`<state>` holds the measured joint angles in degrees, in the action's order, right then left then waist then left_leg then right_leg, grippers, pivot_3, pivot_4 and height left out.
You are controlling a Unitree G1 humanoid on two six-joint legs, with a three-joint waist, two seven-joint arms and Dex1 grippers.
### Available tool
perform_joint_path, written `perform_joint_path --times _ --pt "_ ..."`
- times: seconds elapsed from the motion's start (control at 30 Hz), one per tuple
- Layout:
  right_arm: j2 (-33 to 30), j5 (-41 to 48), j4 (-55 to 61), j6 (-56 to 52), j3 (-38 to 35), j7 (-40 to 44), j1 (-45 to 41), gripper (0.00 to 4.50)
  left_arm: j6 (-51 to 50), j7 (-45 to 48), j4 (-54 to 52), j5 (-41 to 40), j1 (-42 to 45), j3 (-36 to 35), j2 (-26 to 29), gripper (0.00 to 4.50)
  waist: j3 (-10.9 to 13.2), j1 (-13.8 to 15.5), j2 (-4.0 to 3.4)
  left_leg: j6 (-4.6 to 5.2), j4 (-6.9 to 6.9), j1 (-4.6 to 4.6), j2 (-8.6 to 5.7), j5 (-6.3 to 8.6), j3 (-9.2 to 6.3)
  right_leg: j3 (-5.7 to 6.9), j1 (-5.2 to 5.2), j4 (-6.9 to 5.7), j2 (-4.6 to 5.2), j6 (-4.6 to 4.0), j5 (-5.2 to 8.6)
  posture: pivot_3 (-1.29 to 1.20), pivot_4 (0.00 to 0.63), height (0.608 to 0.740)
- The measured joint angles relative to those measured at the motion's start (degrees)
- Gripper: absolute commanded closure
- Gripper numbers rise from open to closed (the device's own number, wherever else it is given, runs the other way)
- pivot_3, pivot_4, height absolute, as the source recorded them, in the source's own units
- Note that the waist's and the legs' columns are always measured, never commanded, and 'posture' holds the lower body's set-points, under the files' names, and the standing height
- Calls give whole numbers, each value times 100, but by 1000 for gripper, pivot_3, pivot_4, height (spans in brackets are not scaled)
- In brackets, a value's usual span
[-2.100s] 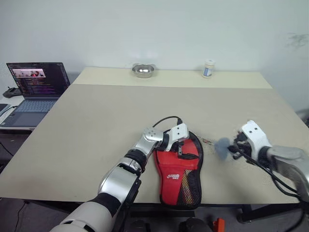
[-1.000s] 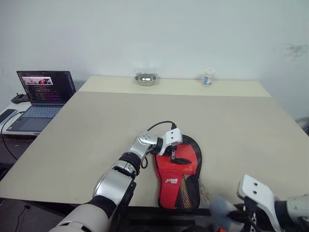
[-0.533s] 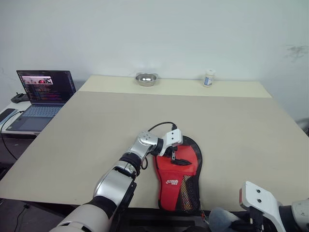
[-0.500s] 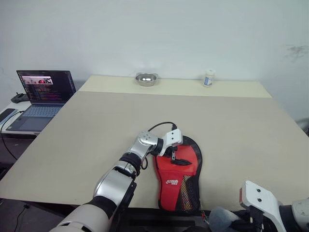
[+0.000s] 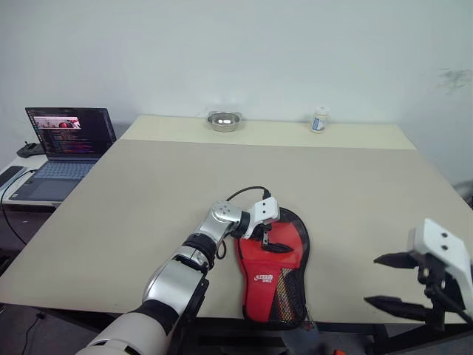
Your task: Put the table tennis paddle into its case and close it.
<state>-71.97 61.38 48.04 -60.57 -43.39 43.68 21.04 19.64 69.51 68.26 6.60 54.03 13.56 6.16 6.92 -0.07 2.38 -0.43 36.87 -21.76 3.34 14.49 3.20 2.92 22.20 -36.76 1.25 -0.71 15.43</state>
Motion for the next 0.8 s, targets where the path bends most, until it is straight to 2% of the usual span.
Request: perform_joint_path --times 0.1,0.13,0.23,0.33,0.5,0.57,0.67,0.8 --pt "104 -202 -216 149 414 -158 -515 166 -105 200 -79 -212 -3 -180 72 0 71 -10 -7 1 -1 -13 0 0 3 -1 2 -4 0 0 0 0 150 740" --pt "208 -310 -330 259 637 -234 -729 166 -172 322 -169 -302 -6 -264 151 0 104 -20 -25 2 0 -20 -1 -1 5 -2 7 -13 -2 3 -2 0 150 740" --pt "475 -730 -747 562 1384 -414 -1285 166 -478 656 -680 -576 -122 -462 509 0 207 -38 -14 2 -2 -57 3 -3 7 -2 40 -20 -12 44 -27 0 150 740" --pt "963 -1342 -1275 1078 2248 -572 -1942 166 -1143 890 -1783 -986 -456 -697 962 0 235 -42 -26 -6 6 -155 5 -9 19 -15 137 -34 -34 49 -27 0 150 740" --pt "1835 -2308 -2131 2076 3388 -459 -2640 166 -2991 970 -4566 -1830 -1491 -1014 1892 0 266 -7 -57 -65 7 -189 3 1 28 -29 171 -35 -42 78 -7 0 150 740" --pt "1966 -2364 -2433 2196 3464 -216 -2691 166 -3555 866 -5448 -2093 -1962 -1139 2200 0 269 9 -64 -75 9 -207 0 7 36 -36 186 -33 -20 81 -5 0 150 740" --pt "2034 -2426 -2775 2433 3459 135 -2726 166 -4143 606 -6216 -2266 -2456 -1169 2399 0 273 105 -65 -83 21 -209 -24 16 30 -29 183 -38 -11 82 -5 0 150 740" --pt "2071 -2665 -3231 2782 3411 403 -2660 166 -4510 457 -7126 -2497 -3155 -1176 2776 0 274 116 -64 -56 35 -198 -47 29 28 -49 173 -51 1 104 -1 0 150 740"
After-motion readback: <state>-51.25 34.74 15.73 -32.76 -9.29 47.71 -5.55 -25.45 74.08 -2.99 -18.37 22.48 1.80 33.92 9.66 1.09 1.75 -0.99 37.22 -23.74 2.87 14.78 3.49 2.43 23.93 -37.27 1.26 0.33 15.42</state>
